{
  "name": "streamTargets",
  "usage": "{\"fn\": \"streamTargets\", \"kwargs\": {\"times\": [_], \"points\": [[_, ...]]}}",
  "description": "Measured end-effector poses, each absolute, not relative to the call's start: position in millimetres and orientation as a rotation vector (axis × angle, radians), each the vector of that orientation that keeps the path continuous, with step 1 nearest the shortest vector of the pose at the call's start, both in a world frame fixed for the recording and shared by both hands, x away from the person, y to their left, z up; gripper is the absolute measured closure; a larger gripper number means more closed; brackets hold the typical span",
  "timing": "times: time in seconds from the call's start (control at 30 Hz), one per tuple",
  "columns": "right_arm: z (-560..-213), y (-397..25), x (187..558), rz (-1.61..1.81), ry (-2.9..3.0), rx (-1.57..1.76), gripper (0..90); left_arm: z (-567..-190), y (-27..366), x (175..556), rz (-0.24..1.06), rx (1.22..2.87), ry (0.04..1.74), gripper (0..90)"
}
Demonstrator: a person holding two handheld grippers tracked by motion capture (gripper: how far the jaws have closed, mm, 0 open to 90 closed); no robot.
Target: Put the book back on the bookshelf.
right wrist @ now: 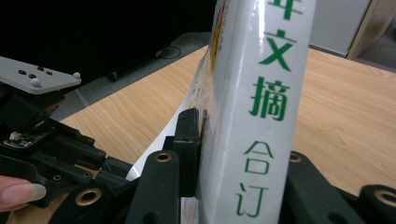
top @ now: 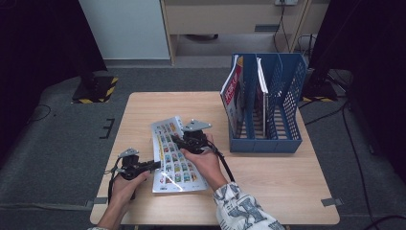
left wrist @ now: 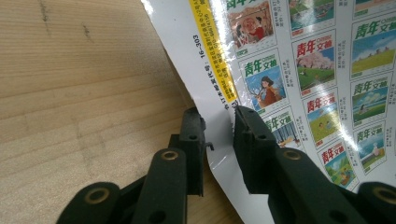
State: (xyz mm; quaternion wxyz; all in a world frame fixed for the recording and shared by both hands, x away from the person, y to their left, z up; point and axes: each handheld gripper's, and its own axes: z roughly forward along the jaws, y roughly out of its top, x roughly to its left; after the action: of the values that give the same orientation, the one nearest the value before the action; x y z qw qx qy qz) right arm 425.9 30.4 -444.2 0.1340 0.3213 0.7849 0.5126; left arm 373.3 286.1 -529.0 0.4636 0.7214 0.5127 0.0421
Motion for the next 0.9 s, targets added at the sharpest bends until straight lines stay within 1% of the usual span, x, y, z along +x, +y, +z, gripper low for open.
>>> {"fn": "streamTargets", "kwargs": {"times": [0.13, 0.2, 0.3, 0.7, 0.77, 0.8, 0.83, 0.87, 0.9], "points": [[-442, 29, 425, 1.5, 2.262, 0.91, 71.9, -527, 287, 374, 0.115, 1.761, 1.263, 80.2], [-441, 28, 425, 1.513, 2.252, 0.896, 72.0, -525, 288, 375, 0.128, 1.763, 1.253, 81.2], [-440, 28, 425, 1.527, 2.248, 0.886, 72.1, -523, 286, 374, 0.165, 1.782, 1.24, 81.8], [-438, 24, 424, 1.578, 2.289, 0.875, 70.4, -516, 284, 371, 0.212, 1.787, 1.224, 83.2], [-438, 24, 425, 1.57, 2.31, 0.878, 69.1, -513, 285, 369, 0.225, 1.745, 1.208, 86.5], [-438, 26, 425, 1.548, 2.337, 0.865, 67.8, -510, 284, 369, 0.239, 1.728, 1.189, 89.9], [-438, 27, 426, 1.525, 2.355, 0.86, 68.6, -507, 279, 368, 0.282, 1.749, 1.164, 90.0], [-439, 30, 425, 1.481, 2.367, 0.855, 70.0, -505, 272, 367, 0.322, 1.815, 1.124, 90.0], [-442, 34, 425, 1.448, 2.386, 0.852, 71.4, -505, 267, 367, 0.329, 1.834, 1.108, 90.0]]}}
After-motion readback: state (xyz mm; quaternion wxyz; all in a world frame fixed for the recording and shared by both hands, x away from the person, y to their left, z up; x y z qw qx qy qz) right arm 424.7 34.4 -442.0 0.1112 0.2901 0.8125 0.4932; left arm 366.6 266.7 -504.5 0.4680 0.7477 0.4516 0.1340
